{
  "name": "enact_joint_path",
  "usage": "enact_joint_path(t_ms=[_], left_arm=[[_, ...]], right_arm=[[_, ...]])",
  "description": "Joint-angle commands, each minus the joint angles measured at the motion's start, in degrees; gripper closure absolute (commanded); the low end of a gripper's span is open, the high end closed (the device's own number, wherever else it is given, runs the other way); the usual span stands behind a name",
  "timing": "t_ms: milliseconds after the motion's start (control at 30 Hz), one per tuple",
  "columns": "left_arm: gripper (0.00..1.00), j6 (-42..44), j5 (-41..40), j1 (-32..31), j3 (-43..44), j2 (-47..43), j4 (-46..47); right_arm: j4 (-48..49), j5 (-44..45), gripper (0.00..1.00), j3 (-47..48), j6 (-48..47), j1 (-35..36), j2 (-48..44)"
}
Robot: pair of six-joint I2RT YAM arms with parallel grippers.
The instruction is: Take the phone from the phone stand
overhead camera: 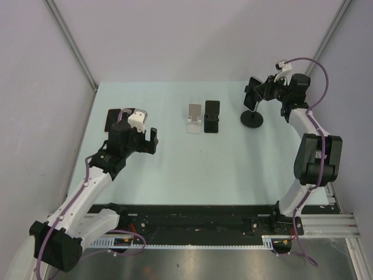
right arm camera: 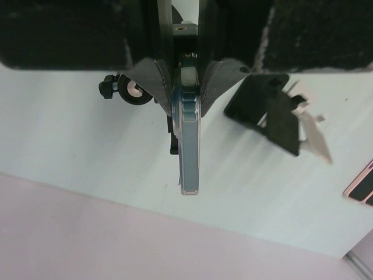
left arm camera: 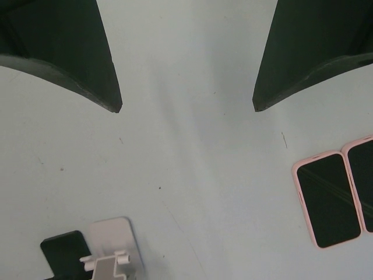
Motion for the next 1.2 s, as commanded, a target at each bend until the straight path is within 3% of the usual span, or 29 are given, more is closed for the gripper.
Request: enact_joint_path(t_ms=[0, 200, 533, 933, 1167], left_arm=[[0.0, -0.1, 2.3, -1.0, -0.7, -4.5, 1.6], [0.0, -0.9, 4.2, -1.7, -0.7, -8.0, 1.6], [0.0, -1.4, 6.0, -2.0, -0.7, -10.2, 2.0], [0.0, -0.8, 5.6, -2.6, -1.5, -10.2, 2.9], [0.0, -0.1, 5.5, -3.2, -1.7, -9.8, 3.2]], right_arm=[[4.6, 5.0, 1.0, -6.2, 0.7, 3.3, -15.4], [1.8, 14.1, 1.0, -18.0, 1.1, 12.5, -28.7], [8.5, 26.5, 1.0, -34.1, 5.2, 30.9, -45.8], [22.0, 38.4, 1.0, -40.1, -0.3, 53.6, -41.1], [24.0, 39.5, 1.0, -42.3, 0.4, 56.7, -38.0]])
